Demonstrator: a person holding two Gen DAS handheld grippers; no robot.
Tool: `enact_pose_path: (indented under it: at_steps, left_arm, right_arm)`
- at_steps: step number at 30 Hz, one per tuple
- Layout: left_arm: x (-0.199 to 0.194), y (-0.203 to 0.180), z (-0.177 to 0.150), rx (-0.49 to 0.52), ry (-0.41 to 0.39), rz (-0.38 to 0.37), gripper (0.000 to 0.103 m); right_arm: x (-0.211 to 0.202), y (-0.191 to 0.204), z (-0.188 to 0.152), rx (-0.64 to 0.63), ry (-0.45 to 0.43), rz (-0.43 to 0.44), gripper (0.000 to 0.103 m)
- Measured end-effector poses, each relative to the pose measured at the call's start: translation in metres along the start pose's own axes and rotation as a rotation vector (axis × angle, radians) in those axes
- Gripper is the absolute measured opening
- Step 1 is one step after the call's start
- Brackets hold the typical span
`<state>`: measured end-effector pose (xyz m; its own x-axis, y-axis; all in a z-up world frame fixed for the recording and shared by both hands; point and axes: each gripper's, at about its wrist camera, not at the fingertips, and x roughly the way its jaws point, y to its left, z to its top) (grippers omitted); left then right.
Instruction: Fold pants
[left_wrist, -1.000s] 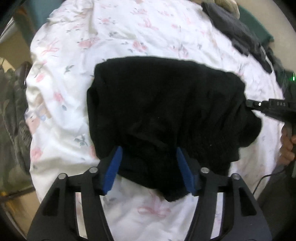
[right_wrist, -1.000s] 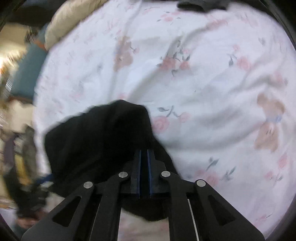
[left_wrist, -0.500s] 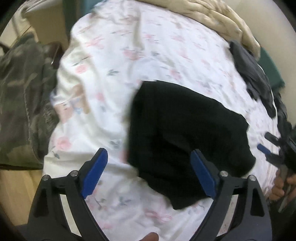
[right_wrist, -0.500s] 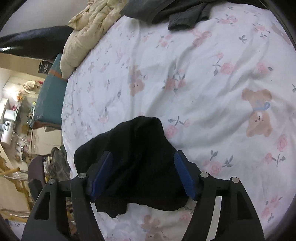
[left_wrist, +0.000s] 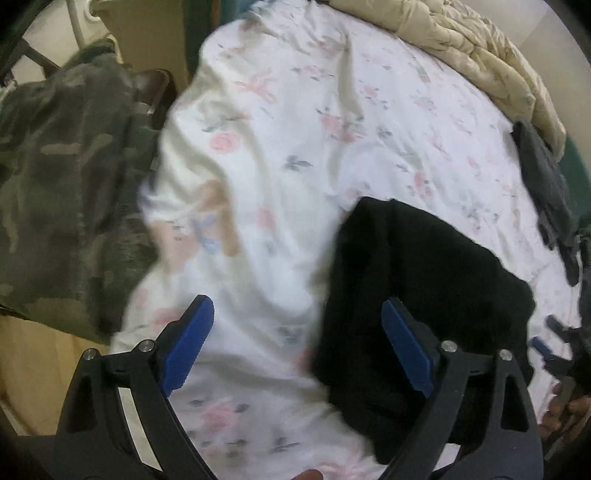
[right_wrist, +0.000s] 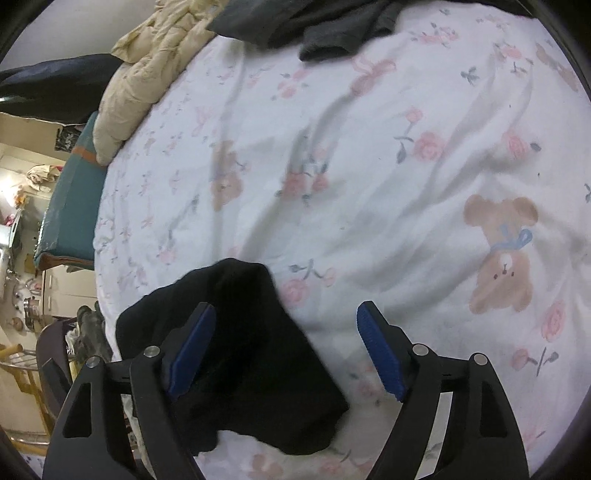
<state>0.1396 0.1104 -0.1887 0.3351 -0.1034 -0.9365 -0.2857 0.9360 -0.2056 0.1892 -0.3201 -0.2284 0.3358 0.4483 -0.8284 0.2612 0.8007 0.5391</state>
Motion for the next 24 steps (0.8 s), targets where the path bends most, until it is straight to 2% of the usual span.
enact_pose_path:
  at_steps: [3, 7, 11, 13, 16, 20, 22, 24]
  left_arm:
    - [0.011, -0.007, 0.002, 0.000, 0.035, -0.035, 0.090]
    - [0.031, -0.001, -0.002, -0.057, 0.143, -0.101, 0.095]
    - [0.029, 0.001, -0.001, -0.081, 0.147, -0.138, 0.099]
    - [0.029, -0.001, -0.002, -0.086, 0.155, -0.156, 0.099]
    - [0.029, -0.005, -0.007, -0.110, 0.203, -0.235, 0.099]
    - [0.031, -0.013, -0.009, -0.127, 0.247, -0.298, 0.100]
    - [0.033, -0.018, -0.011, -0.116, 0.253, -0.307, 0.101]
    - [0.036, -0.024, -0.014, -0.100, 0.246, -0.303, 0.103]
  right_arm:
    - [0.008, -0.012, -0.001, 0.011, 0.035, -0.001, 0.081]
    - [0.009, -0.032, -0.001, 0.059, 0.063, 0.096, 0.081]
    - [0.010, -0.040, -0.007, 0.071, 0.112, 0.179, 0.081]
    - [0.012, -0.038, -0.012, 0.058, 0.148, 0.212, 0.081]
    - [0.022, -0.031, -0.020, 0.042, 0.214, 0.265, 0.081]
    - [0.036, -0.004, -0.035, -0.059, 0.302, 0.310, 0.081]
    - [0.039, 0.009, -0.040, -0.121, 0.296, 0.284, 0.083]
    - [0.043, 0.013, -0.037, -0.117, 0.284, 0.283, 0.085]
